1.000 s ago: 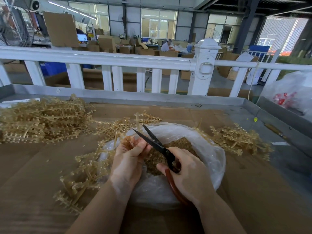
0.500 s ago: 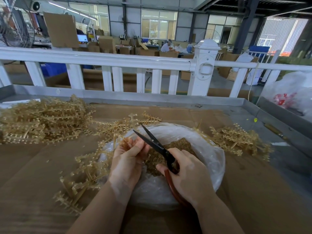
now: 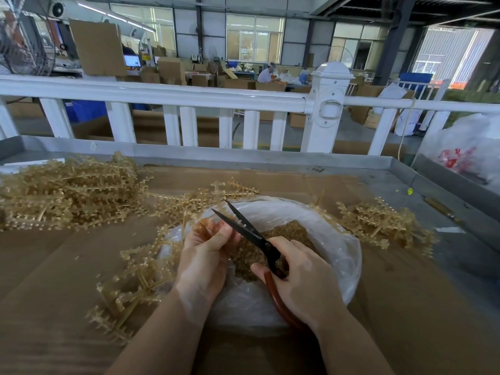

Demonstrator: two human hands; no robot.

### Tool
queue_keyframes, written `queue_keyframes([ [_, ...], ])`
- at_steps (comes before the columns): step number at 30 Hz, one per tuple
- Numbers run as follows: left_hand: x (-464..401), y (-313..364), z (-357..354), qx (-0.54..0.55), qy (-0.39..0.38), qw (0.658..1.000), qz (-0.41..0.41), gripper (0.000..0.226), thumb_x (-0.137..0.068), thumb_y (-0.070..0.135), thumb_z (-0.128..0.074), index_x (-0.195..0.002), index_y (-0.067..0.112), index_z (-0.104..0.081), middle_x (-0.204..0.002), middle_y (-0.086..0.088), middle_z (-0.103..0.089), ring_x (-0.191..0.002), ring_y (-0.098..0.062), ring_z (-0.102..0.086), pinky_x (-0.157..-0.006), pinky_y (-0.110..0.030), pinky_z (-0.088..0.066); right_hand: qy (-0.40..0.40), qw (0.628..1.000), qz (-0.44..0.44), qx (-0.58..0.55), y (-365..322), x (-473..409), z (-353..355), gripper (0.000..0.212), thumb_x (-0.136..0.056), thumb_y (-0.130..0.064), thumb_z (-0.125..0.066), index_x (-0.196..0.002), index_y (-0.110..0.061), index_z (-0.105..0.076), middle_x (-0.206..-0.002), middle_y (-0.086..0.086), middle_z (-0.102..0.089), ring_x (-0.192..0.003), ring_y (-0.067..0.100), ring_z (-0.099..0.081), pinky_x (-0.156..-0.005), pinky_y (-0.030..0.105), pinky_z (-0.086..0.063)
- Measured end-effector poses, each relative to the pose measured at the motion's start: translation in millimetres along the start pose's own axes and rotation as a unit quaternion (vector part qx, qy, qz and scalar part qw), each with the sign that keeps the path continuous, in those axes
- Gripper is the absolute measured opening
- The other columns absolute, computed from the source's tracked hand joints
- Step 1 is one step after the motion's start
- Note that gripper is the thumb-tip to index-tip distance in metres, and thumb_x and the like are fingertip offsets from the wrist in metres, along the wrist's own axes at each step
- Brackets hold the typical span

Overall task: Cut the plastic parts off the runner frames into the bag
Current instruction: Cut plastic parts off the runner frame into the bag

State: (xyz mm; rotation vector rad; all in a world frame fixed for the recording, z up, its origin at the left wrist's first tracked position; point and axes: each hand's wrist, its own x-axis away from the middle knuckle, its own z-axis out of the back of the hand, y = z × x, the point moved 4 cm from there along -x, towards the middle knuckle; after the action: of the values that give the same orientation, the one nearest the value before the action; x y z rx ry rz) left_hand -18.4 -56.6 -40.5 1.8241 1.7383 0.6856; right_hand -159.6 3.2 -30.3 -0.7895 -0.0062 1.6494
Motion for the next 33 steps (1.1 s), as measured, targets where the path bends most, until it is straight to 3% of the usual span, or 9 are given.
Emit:
queue_keyframes([
  [4,-1.5,-1.4,1.0,0.007,-0.012,1.000,0.020,0.014,-0.070,-0.004,-0.058,-0.075,0.009,-0.055,-0.074,-0.007,-0.062,-0.063,-0.013,-0.064,-0.059,-0.019,-0.056,0.000,1.000,0.012,-0.008,-1.6,-0.7,1.2,0.046,-0.081,-0.066,-0.043,-0.105,-0.032,-0.060,-0.088,-0.014,-0.063,-0.081,0.004,-0.057,-0.071,0.018,-0.047],
  [13,-1.0,-3.7,2.1,0.017,-0.007,0.998,0.059,0.022,-0.067,-0.002,-0.060,-0.088,0.003,-0.055,-0.078,-0.009,-0.066,-0.063,-0.013,-0.066,-0.060,-0.019,-0.055,0.006,1.000,0.022,0.003,-3.1,-1.7,2.8,0.039,-0.083,-0.060,-0.051,-0.097,-0.025,-0.062,-0.075,-0.012,-0.059,-0.066,0.003,-0.050,-0.060,0.007,-0.031],
  [21,-0.3,-3.6,1.1,0.015,0.000,0.998,0.062,0.014,-0.067,0.000,-0.062,-0.075,0.007,-0.054,-0.070,-0.007,-0.066,-0.057,-0.011,-0.065,-0.057,-0.018,-0.055,0.017,0.999,0.025,0.012,-3.6,-1.4,3.9,0.032,-0.083,-0.055,-0.060,-0.092,-0.025,-0.062,-0.068,-0.014,-0.053,-0.060,0.004,-0.047,-0.055,0.007,-0.027],
  [29,-1.3,-3.1,5.1,0.027,0.017,0.998,0.060,0.015,-0.066,0.001,-0.063,-0.074,0.010,-0.054,-0.072,-0.006,-0.067,-0.060,-0.012,-0.067,-0.059,-0.020,-0.056,0.044,0.999,0.026,0.018,-4.2,0.8,1.5,0.039,-0.081,-0.062,-0.046,-0.097,-0.029,-0.060,-0.075,-0.013,-0.058,-0.070,0.005,-0.054,-0.062,0.015,-0.043],
  [33,-0.8,-1.9,7.9,0.015,0.041,0.998,0.049,0.017,-0.083,-0.006,-0.054,-0.078,0.010,-0.056,-0.071,-0.005,-0.065,-0.058,-0.011,-0.065,-0.057,-0.020,-0.055,0.039,0.998,0.021,0.039,-3.9,1.4,-1.9,0.041,-0.080,-0.063,-0.045,-0.101,-0.031,-0.059,-0.079,-0.012,-0.056,-0.077,0.010,-0.055,-0.065,0.022,-0.047],
])
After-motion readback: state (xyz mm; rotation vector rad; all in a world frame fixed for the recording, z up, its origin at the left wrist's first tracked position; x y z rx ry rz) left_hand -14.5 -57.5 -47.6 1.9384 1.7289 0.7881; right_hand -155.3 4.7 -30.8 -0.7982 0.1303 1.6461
